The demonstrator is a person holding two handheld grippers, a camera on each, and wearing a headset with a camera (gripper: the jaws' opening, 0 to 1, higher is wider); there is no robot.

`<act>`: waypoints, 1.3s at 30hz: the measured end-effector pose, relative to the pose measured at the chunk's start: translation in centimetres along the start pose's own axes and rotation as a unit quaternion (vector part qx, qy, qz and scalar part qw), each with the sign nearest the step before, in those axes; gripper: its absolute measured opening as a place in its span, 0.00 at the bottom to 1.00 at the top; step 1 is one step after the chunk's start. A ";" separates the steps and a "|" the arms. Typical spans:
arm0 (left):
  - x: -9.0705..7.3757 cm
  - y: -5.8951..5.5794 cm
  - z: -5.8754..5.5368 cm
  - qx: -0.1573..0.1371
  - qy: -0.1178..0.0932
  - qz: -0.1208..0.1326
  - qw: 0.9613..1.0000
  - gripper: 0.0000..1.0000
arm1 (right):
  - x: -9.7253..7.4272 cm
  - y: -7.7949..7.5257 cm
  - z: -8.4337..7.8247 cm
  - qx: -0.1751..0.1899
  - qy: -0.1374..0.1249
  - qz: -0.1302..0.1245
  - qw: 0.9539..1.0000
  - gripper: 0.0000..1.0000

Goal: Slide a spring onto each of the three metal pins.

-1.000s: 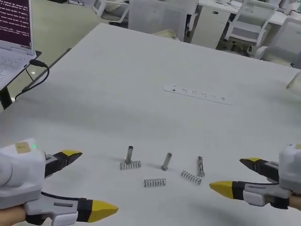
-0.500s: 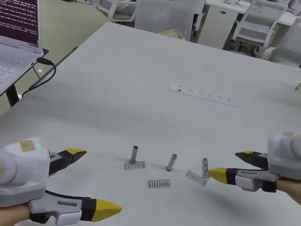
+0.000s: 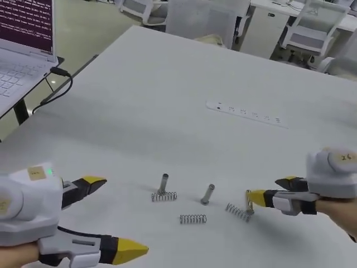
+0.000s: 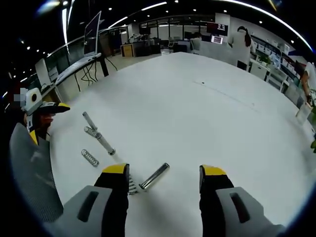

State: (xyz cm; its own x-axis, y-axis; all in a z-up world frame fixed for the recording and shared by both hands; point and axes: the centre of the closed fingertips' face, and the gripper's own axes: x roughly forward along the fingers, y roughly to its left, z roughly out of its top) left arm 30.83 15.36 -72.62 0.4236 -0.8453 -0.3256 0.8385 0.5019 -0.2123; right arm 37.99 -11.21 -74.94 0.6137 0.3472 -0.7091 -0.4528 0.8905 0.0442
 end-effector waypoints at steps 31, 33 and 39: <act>0.1 -0.2 -0.1 -0.009 -0.004 -0.004 1.000 0.96 | 3.4 0.1 -2.0 0.024 0.102 -0.023 0.994 0.28; 0.1 -0.1 0.0 -0.010 -0.006 -0.004 1.000 0.96 | 3.4 0.2 -2.0 0.031 0.104 -0.022 0.994 0.27; 0.1 -0.1 0.0 -0.009 -0.006 -0.004 1.000 0.96 | 3.7 0.3 -2.3 0.032 0.117 -0.024 0.992 0.21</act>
State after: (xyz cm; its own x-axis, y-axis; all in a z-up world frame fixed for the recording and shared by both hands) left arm 30.75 15.21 -72.63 0.4204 -0.8517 -0.3128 0.8355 0.4978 -0.2325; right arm 38.62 -10.36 -79.17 0.4632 0.2335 -0.8550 -0.3801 0.9238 0.0464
